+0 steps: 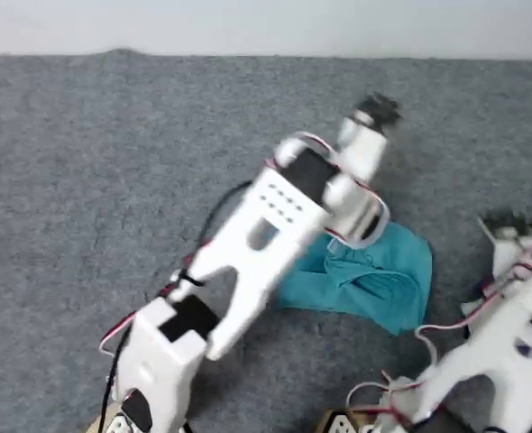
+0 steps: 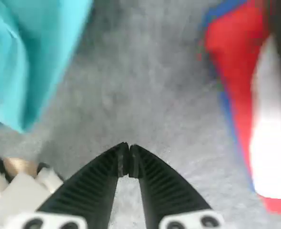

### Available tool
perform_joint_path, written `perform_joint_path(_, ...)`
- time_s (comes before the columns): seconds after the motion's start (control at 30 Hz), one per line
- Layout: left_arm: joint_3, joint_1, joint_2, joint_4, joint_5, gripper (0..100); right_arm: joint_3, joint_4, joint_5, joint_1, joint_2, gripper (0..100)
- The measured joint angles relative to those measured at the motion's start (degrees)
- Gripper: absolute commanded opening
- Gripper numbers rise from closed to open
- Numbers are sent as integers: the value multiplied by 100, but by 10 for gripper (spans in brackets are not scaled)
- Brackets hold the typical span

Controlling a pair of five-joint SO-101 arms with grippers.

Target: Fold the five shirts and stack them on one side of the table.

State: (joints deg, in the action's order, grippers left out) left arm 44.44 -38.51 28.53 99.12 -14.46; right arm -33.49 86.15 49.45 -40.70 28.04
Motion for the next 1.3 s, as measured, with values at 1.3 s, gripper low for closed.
perform_joint_path(1.3,-3640,1749,-360,0,440,221,202,-1495,-1811,4018,-1547,9)
